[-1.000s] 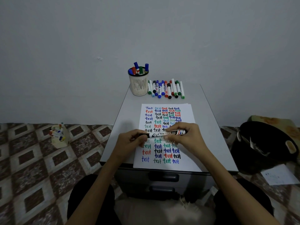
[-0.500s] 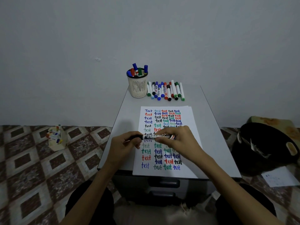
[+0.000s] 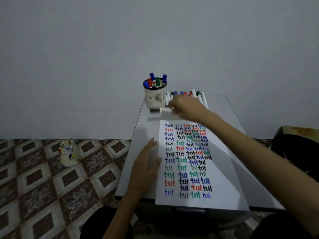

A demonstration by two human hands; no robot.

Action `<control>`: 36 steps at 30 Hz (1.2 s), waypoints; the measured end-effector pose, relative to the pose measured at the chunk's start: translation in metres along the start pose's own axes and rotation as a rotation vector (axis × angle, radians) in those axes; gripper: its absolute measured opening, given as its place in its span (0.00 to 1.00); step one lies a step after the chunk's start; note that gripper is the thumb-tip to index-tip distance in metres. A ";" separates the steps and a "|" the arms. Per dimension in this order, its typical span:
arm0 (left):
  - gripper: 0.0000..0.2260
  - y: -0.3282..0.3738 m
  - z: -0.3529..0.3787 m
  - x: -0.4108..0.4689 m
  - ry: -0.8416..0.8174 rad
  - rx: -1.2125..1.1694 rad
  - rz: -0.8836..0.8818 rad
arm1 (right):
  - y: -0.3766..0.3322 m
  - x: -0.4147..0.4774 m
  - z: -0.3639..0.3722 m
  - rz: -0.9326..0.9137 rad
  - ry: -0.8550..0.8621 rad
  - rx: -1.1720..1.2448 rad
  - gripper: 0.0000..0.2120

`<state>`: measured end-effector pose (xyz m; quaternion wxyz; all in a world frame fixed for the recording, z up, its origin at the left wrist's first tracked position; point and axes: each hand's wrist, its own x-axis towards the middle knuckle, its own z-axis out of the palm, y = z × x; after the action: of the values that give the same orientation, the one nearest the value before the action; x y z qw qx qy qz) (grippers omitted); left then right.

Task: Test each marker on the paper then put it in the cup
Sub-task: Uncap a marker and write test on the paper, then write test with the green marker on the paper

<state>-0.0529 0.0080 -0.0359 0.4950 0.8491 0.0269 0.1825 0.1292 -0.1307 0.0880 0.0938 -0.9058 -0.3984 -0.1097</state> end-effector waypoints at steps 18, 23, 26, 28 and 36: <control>0.30 -0.002 0.011 0.001 -0.171 0.473 0.044 | 0.022 0.127 0.021 0.123 0.568 0.365 0.38; 0.30 0.000 0.011 0.001 -0.160 0.463 0.049 | 0.021 0.126 0.030 0.108 0.434 0.039 0.15; 0.30 0.000 0.011 0.000 -0.153 0.460 0.047 | 0.025 0.123 0.036 0.087 0.519 -0.008 0.12; 0.30 0.000 0.011 0.000 -0.152 0.455 0.047 | 0.031 0.118 0.035 0.108 0.648 0.021 0.13; 0.29 0.000 0.012 -0.001 -0.119 0.423 0.068 | 0.103 0.037 0.058 0.703 0.221 0.162 0.25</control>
<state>-0.0495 -0.0023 -0.0411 0.3003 0.9437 0.0066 0.1388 0.2375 -0.1587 0.0336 0.2396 -0.9595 -0.0582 -0.1362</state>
